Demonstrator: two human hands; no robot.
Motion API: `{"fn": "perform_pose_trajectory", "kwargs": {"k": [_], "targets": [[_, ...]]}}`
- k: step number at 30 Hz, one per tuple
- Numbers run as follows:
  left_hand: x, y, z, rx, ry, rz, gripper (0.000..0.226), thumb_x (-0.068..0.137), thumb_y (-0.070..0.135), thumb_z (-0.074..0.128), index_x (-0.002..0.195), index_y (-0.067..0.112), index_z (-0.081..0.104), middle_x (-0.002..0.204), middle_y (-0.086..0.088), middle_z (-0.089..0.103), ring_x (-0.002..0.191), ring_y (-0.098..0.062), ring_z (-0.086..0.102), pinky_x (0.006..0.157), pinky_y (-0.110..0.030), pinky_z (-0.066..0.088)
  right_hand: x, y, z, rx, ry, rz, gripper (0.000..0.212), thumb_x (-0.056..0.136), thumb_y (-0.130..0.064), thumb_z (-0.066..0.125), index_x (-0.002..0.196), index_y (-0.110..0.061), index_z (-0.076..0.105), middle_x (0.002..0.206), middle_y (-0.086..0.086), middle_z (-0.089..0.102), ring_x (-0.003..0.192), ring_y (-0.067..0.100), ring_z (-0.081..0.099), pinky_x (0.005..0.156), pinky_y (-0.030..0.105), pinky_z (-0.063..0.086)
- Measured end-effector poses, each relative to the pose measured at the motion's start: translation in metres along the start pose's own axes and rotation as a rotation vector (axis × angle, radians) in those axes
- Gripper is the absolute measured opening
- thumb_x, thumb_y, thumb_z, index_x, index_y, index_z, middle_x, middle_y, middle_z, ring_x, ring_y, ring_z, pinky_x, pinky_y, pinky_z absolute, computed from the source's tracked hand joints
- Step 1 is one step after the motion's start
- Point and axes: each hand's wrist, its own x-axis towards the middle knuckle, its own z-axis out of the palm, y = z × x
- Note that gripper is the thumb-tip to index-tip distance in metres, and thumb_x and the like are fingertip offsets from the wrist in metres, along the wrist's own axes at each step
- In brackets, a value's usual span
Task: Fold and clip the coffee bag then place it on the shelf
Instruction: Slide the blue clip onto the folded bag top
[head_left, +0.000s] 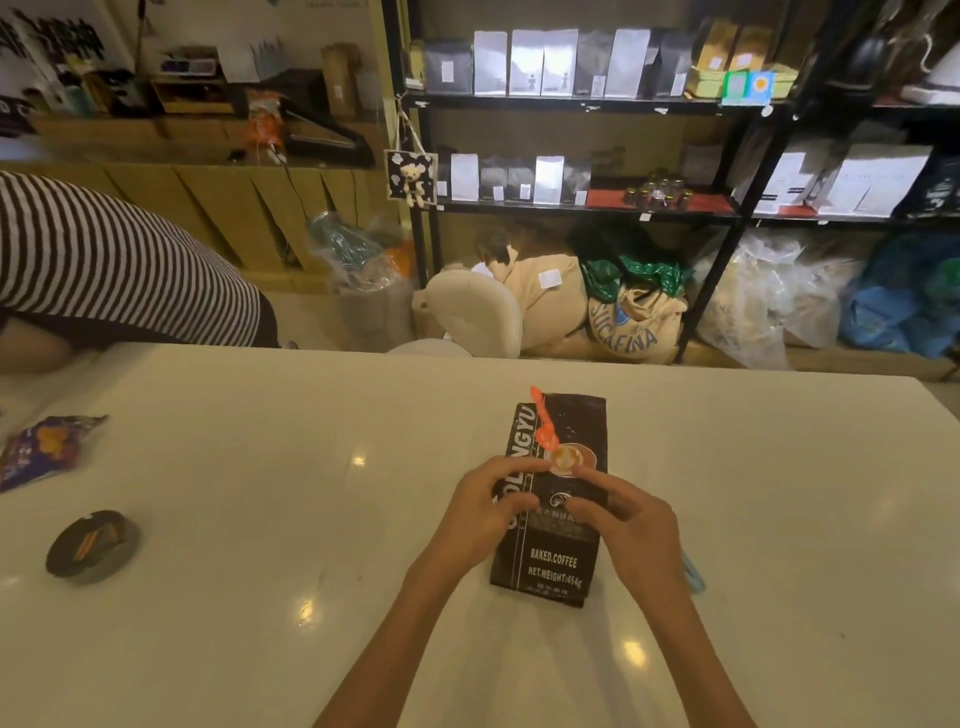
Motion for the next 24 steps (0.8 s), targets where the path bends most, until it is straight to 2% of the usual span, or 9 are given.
{"fn": "perform_pose_trajectory", "kwargs": {"k": [5, 8, 11, 14, 16, 18, 20, 22, 24], "targets": [[0.011, -0.003, 0.006, 0.208, 0.166, 0.084, 0.029, 0.084, 0.005, 0.069, 0.108, 0.020, 0.075, 0.094, -0.003, 0.064, 0.084, -0.010, 0.058, 0.078, -0.018, 0.045, 0.006, 0.004, 0.013, -0.146, 0.148, -0.030, 0.020, 0.083, -0.015, 0.074, 0.102, -0.020, 0.077, 0.090, -0.003, 0.073, 0.072, -0.005, 0.067, 0.058, 0.001, 0.047], [0.016, -0.007, 0.010, 0.311, 0.206, 0.054, 0.016, 0.088, 0.010, 0.066, 0.099, 0.015, 0.076, 0.092, -0.004, 0.056, 0.084, -0.013, 0.055, 0.078, -0.015, 0.045, 0.012, 0.014, 0.019, -0.251, 0.142, -0.131, 0.011, 0.086, -0.021, 0.069, 0.089, -0.028, 0.078, 0.085, -0.012, 0.073, 0.083, 0.005, 0.066, 0.073, 0.016, 0.050], [0.017, -0.014, 0.012, 0.312, 0.309, 0.056, 0.007, 0.087, 0.011, 0.068, 0.085, 0.016, 0.073, 0.100, -0.002, 0.045, 0.096, -0.010, 0.047, 0.088, -0.020, 0.046, 0.027, 0.023, 0.021, -0.318, 0.134, -0.107, 0.007, 0.085, -0.029, 0.071, 0.084, -0.027, 0.077, 0.091, -0.009, 0.055, 0.096, 0.018, 0.052, 0.081, 0.032, 0.049], [0.014, -0.016, -0.003, 0.099, 0.206, 0.086, 0.013, 0.085, 0.007, 0.070, 0.082, 0.019, 0.067, 0.111, 0.000, 0.046, 0.108, -0.004, 0.048, 0.092, -0.016, 0.044, 0.032, 0.017, 0.016, -0.171, 0.064, -0.041, 0.010, 0.086, -0.029, 0.070, 0.083, -0.019, 0.074, 0.097, -0.005, 0.049, 0.105, 0.020, 0.050, 0.080, 0.027, 0.050], [0.009, -0.008, -0.005, -0.124, 0.110, 0.050, 0.008, 0.090, 0.005, 0.064, 0.087, 0.012, 0.063, 0.101, -0.004, 0.061, 0.095, -0.014, 0.062, 0.081, -0.021, 0.051, 0.028, 0.008, 0.018, -0.035, 0.057, -0.023, 0.019, 0.092, -0.032, 0.062, 0.086, -0.015, 0.069, 0.097, 0.001, 0.062, 0.096, 0.021, 0.063, 0.072, 0.023, 0.051], [0.008, 0.003, 0.005, -0.270, 0.180, -0.021, 0.011, 0.093, 0.008, 0.062, 0.087, 0.013, 0.055, 0.087, -0.007, 0.064, 0.081, -0.020, 0.064, 0.066, -0.028, 0.056, 0.024, -0.001, 0.031, 0.116, 0.133, 0.064, 0.032, 0.095, -0.041, 0.054, 0.091, -0.011, 0.064, 0.090, 0.008, 0.068, 0.080, 0.020, 0.069, 0.063, 0.025, 0.053], [0.010, 0.010, 0.016, -0.297, 0.347, -0.032, 0.013, 0.092, 0.014, 0.063, 0.086, 0.020, 0.053, 0.088, -0.012, 0.065, 0.079, -0.026, 0.067, 0.067, -0.039, 0.058, 0.020, -0.003, 0.042, 0.179, 0.129, 0.101, 0.035, 0.097, -0.045, 0.048, 0.099, -0.012, 0.060, 0.087, 0.005, 0.069, 0.069, 0.008, 0.069, 0.055, 0.018, 0.052], [0.013, 0.013, 0.019, -0.328, 0.451, -0.022, 0.013, 0.090, 0.014, 0.065, 0.087, 0.024, 0.056, 0.090, -0.013, 0.067, 0.082, -0.028, 0.069, 0.071, -0.044, 0.059, 0.013, -0.001, 0.047, 0.071, 0.077, 0.036, 0.029, 0.096, -0.044, 0.050, 0.108, -0.018, 0.056, 0.088, -0.004, 0.067, 0.068, -0.006, 0.067, 0.052, 0.010, 0.049], [0.014, 0.010, 0.018, -0.431, 0.471, -0.046, 0.012, 0.088, 0.013, 0.068, 0.090, 0.022, 0.060, 0.091, -0.012, 0.070, 0.083, -0.027, 0.071, 0.071, -0.044, 0.060, 0.010, 0.003, 0.048, -0.033, 0.119, -0.014, 0.032, 0.093, -0.048, 0.053, 0.108, -0.020, 0.055, 0.086, -0.008, 0.068, 0.068, -0.006, 0.067, 0.054, 0.011, 0.051]]}}
